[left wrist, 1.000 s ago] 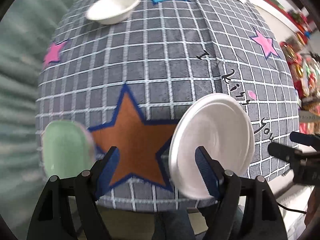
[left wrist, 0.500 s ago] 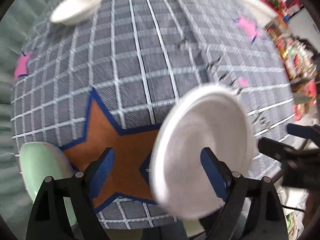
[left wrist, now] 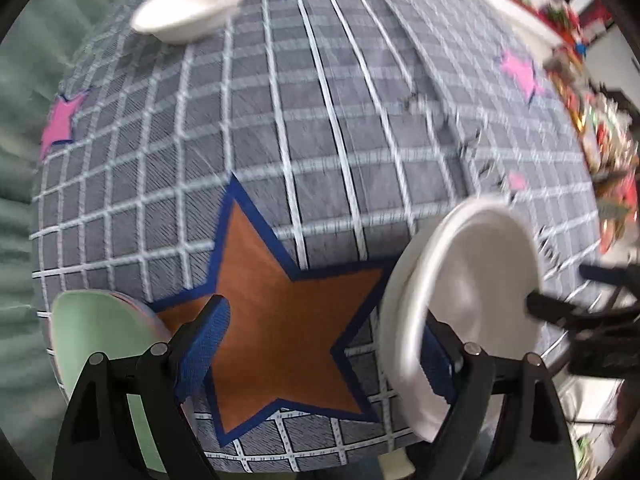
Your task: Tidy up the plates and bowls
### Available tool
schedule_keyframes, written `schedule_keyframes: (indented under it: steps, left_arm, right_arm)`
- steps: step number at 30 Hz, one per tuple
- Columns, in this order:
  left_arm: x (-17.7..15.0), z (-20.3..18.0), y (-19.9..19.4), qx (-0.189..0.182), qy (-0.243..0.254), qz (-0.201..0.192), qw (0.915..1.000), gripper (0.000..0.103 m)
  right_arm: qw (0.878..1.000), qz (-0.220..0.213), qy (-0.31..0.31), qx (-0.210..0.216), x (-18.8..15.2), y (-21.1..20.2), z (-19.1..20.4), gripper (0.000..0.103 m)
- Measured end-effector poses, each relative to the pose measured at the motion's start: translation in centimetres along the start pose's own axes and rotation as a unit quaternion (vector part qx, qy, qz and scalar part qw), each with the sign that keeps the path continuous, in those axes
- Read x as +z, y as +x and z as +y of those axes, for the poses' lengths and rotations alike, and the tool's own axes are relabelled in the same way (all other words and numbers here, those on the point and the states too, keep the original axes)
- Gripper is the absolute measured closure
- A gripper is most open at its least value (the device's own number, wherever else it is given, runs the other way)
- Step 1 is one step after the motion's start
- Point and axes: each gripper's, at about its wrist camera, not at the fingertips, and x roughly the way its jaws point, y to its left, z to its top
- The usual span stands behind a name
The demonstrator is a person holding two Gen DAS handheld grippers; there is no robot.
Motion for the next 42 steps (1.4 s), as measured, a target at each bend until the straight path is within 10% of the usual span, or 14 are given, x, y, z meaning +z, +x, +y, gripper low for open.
schedule_keyframes:
  steps: [9, 19, 26, 42]
  left_arm:
    - [-0.1, 1.4, -4.1, -0.028, -0.015, -0.059, 0.9978, 0.014]
    - [-0.3, -1.5, 2.2, 0.004, 0.044, 0.017, 0.9989, 0.016]
    - [-0.3, -0.2, -4.3, -0.053, 0.033, -0.027, 0.9977, 0.021]
    - [4.0, 7.2, -5.5, 0.003, -0.045, -0.060, 0.9972, 0.019]
  right_arm:
    - [1.000, -0.022, -0.005, 0.006, 0.8, -1.8, 0.2, 0.004]
    - [0.996, 0.006, -0.051, -0.068, 1.1, 0.9, 2.5, 0.001]
    - [0.999, -0.033, -0.024, -0.021, 1.0, -3.1, 0.8, 0.001]
    - [0.995, -0.076, -0.061, 0.013, 9.4, -10.4, 6.5, 0.001]
